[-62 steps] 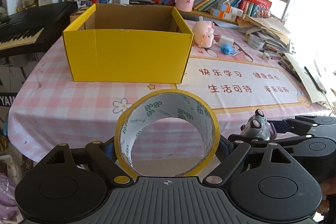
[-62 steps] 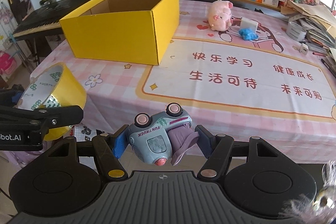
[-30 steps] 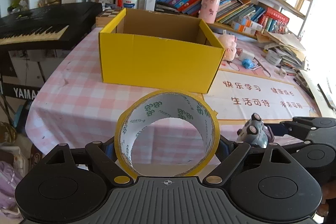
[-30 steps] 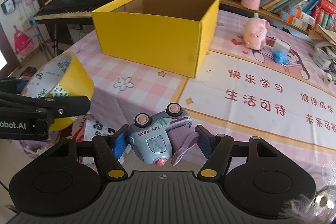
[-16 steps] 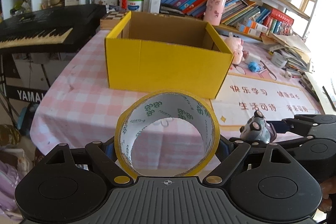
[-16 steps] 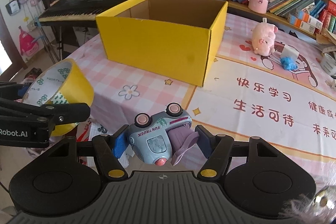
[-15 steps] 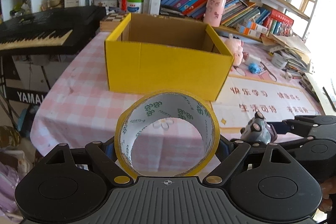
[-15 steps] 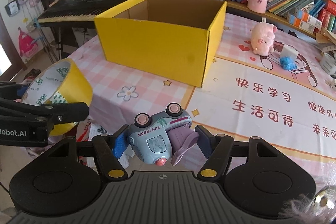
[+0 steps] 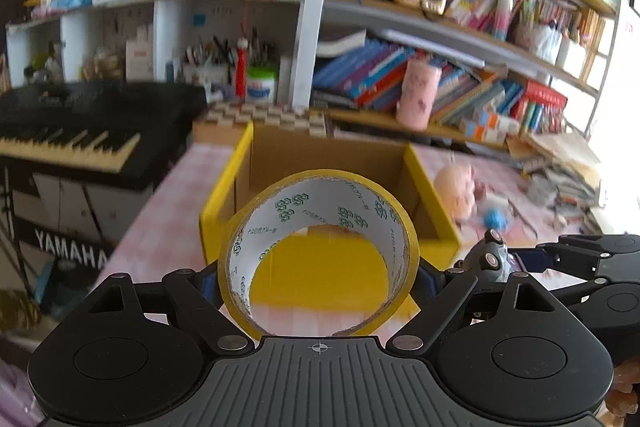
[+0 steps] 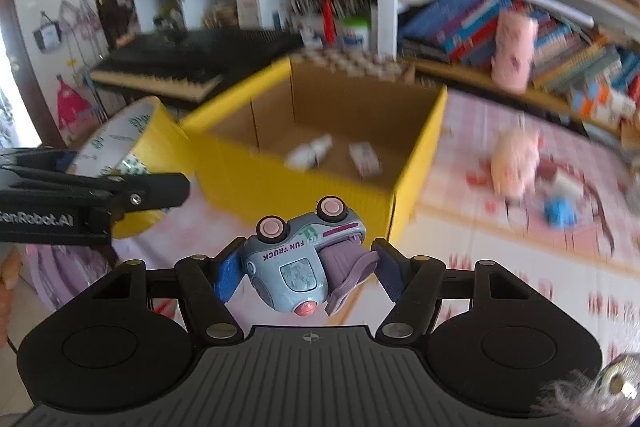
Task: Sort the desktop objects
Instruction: 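Lift and carry the tape roll and toy truck with both tools toward the yellow box, then lower both tools into the yellow box and open them, releasing tape and truck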
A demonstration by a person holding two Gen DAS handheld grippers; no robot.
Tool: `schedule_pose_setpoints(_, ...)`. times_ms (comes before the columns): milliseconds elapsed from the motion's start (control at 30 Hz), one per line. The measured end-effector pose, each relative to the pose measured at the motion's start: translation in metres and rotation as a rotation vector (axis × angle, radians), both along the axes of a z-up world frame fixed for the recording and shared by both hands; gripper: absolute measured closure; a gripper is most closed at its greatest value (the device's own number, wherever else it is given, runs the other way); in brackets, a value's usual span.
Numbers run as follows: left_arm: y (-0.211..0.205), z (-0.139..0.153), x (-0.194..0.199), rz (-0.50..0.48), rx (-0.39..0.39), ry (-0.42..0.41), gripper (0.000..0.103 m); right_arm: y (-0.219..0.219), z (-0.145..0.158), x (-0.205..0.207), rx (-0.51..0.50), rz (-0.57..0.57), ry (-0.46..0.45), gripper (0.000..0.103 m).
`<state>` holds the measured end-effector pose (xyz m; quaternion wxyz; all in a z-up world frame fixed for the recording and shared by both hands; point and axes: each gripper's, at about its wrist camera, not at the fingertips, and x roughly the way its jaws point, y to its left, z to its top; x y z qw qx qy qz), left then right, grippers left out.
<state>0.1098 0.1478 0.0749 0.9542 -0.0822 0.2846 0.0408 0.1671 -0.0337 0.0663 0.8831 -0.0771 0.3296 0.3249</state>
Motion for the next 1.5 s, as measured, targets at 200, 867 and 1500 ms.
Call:
schedule_pose_setpoints(200, 0.007, 0.017, 0.045, 0.000, 0.053, -0.036, 0.016, 0.011, 0.026, 0.041, 0.007, 0.086, -0.115, 0.039)
schedule_pose_setpoints(867, 0.005, -0.031, 0.187, -0.108, 0.198, 0.203, 0.016, 0.089, -0.025, 0.172, -0.361, 0.475, -0.217, 0.039)
schedule_pose_setpoints(1500, 0.014, -0.070, 0.228, -0.165, 0.209, 0.407, 0.016, 0.128, -0.077, 0.197, -0.692, 0.732, -0.157, 0.038)
